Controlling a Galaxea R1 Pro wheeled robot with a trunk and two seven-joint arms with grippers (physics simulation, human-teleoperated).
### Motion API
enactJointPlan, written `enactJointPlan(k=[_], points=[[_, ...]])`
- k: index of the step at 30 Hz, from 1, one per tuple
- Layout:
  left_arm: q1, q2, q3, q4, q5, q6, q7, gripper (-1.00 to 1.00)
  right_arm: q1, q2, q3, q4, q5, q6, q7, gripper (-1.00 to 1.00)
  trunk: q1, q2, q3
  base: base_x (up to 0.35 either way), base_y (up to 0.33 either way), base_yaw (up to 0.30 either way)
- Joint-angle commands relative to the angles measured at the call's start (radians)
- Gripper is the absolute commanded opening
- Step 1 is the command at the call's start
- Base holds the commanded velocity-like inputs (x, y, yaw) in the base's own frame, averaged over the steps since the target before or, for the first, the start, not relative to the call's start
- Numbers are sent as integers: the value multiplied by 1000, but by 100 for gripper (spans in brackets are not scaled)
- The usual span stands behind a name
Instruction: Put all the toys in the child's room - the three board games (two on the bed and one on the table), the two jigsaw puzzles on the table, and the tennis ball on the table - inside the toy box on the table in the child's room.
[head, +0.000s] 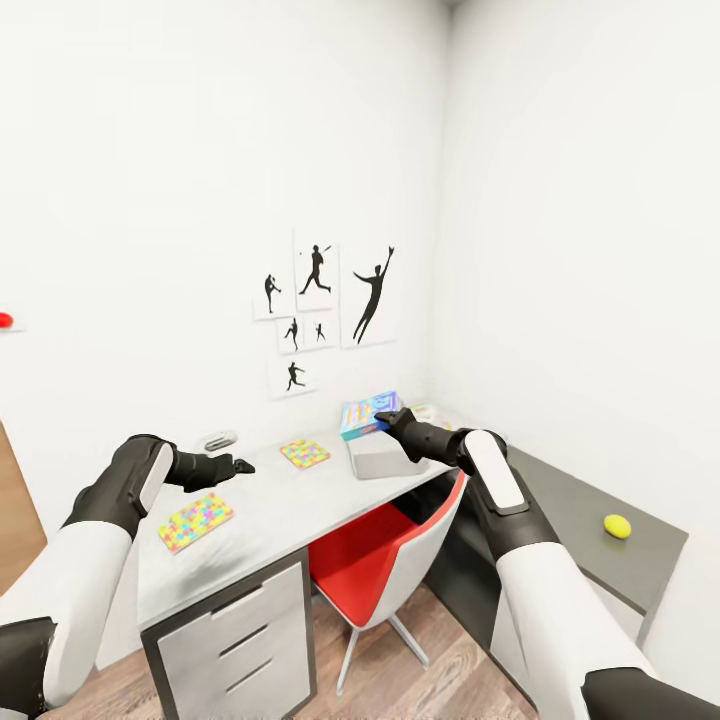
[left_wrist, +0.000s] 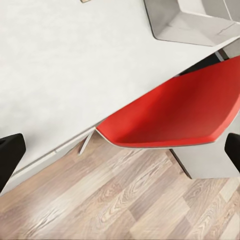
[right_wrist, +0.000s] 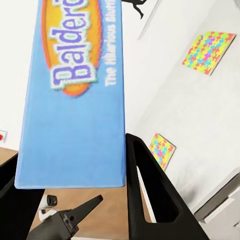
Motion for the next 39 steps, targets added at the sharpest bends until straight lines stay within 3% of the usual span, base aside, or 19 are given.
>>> enactJointPlan(k=[1,39], points=[[0,0,2,0,9,6,4,100,0,0,0,-1,-11,0,-10,-100,0,-1,-2,0,0,0],[0,-2,6,-1,11,6,2,100,0,0,1,-1,-11,0,-9,-100,0,-1,-65,0,0,0]])
